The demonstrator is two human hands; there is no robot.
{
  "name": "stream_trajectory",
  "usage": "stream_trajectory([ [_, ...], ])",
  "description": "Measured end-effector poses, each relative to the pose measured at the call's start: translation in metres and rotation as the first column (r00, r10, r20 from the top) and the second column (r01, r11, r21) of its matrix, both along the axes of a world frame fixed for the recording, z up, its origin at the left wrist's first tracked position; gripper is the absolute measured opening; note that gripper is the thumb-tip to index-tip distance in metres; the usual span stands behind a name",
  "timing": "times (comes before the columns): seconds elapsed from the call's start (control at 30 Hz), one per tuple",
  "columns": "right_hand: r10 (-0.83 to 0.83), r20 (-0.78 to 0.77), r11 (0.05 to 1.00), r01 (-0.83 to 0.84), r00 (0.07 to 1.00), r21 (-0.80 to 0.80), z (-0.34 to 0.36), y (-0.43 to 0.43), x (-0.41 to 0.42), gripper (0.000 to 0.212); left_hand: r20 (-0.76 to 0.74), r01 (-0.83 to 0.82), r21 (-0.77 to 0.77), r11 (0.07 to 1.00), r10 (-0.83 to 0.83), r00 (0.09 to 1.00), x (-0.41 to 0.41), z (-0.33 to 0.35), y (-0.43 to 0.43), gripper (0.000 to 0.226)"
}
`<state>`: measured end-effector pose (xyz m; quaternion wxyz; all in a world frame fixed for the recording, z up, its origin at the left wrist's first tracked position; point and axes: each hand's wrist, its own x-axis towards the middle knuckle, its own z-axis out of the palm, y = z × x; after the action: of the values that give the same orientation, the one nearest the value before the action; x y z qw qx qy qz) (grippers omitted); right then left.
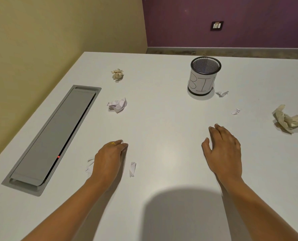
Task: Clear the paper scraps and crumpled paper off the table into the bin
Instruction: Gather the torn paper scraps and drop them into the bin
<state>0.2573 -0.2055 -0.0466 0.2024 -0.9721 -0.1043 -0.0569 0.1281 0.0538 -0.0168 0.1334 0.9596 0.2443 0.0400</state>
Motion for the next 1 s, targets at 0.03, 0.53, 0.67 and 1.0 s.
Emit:
stream_trajectory([
  [0.03, 0.000, 0.000, 1.000, 0.000, 1.000, 0.000, 0.000, 0.000, 0.000, 0.038, -0.001, -0.009, -0.017, 1.000, 0.009, 1.000, 0.001, -0.002, 0.001, 0.022],
  [0.53, 0.000, -0.008, 1.000, 0.000, 1.000, 0.004, 0.001, 0.000, 0.000, 0.039, 0.173, -0.141, -0.245, 0.959, 0.186, 0.967, 0.051, 0.032, 0.006, 0.010],
  [0.67, -0.003, -0.014, 1.000, 0.003, 1.000, -0.006, 0.000, 0.000, 0.000, 0.039, 0.250, -0.110, -0.266, 0.958, 0.179, 0.951, 0.088, 0.057, 0.005, 0.013],
  [1.0, -0.002, -0.004, 0.999, 0.002, 1.000, -0.035, -0.001, -0.001, 0.000, 0.038, 0.326, 0.221, -0.136, 0.966, -0.167, 0.931, 0.223, 0.121, -0.059, 0.013],
])
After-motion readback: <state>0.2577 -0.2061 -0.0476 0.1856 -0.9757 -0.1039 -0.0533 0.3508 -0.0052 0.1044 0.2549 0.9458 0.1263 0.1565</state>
